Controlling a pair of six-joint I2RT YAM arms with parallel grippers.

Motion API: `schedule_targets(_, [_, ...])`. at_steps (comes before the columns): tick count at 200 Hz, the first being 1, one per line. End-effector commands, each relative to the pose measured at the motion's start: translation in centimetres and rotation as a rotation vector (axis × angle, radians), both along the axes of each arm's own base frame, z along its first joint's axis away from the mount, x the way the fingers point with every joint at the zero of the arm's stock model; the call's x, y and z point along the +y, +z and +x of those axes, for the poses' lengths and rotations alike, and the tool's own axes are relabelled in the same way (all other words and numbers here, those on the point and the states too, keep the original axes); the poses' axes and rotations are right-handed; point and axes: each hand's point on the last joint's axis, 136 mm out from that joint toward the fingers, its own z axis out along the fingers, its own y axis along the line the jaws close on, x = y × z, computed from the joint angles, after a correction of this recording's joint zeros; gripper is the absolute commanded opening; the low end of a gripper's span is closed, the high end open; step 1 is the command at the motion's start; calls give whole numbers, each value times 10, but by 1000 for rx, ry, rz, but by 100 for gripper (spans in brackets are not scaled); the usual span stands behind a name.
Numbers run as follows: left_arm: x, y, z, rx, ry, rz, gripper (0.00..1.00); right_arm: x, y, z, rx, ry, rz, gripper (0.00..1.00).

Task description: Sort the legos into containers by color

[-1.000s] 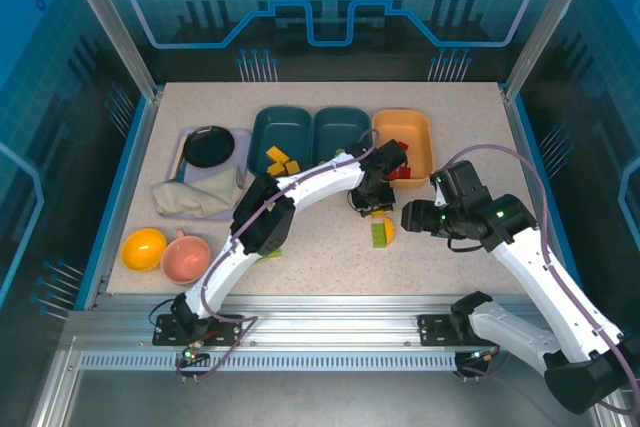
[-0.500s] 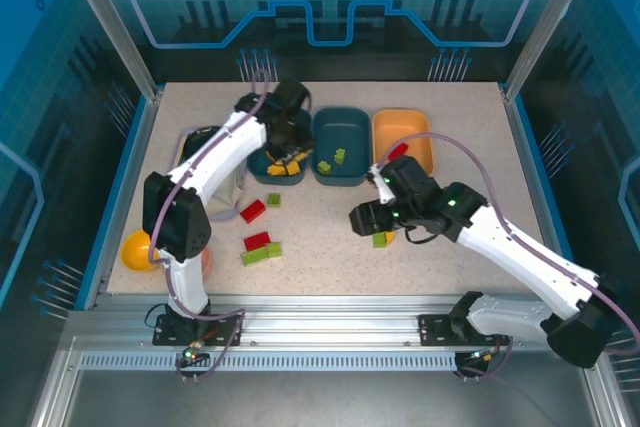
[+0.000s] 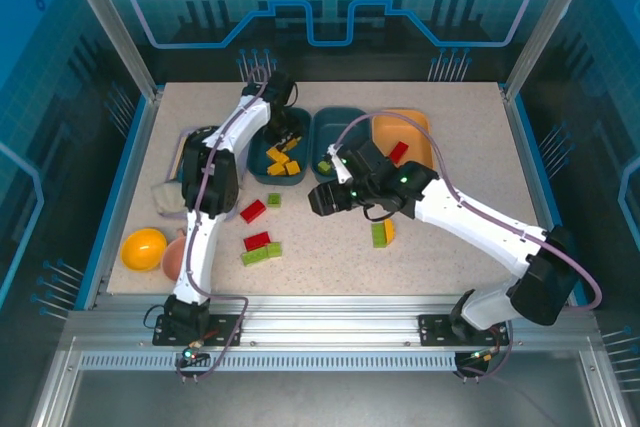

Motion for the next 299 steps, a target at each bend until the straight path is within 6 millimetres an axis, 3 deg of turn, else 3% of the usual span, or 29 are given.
schedule_targets(1, [1,-3,-7,61,4,-37,31,2,0,10,3,-17,-7,74])
schedule_targets(23, [-2,-5,-10,77,3,-57,43,2,-11,11,21,-7,-50,74])
schedule_targets(46, [-3,12,-8,44,-8,-64,56,7,-21,13,30,20,-96,74])
schedule_targets(75, [0,50,-7,-19,-22,-62,67,29,-35,8,24,105,-145,75])
schedule_targets(99, [13,104,-18,-106,-13,-24,72,56,-54,2,31,182,-206,76])
schedule_targets(125, [44,150,-57,-171,39,22,77,90,-71,-2,37,238,-257,82])
schedule_targets(150, [88,181,-119,-210,141,98,82,123,-85,-7,46,267,-320,91])
schedule_targets(182, [134,189,-210,-253,281,179,89,143,-114,-10,120,167,-386,99])
schedule_targets(208, [145,185,-269,-290,342,150,89,156,-126,-12,161,89,-409,100])
schedule_targets(213, [145,184,-279,-296,351,138,89,158,-139,-13,173,84,-433,100])
schedule_targets(225, [146,179,-301,-290,364,119,89,165,-148,-14,185,66,-438,100])
schedule_targets(260, [150,172,-342,-262,362,109,89,175,-169,-21,222,35,-454,100])
schedule_targets(299, [151,175,-353,-270,348,108,89,182,-183,-27,224,35,-471,100])
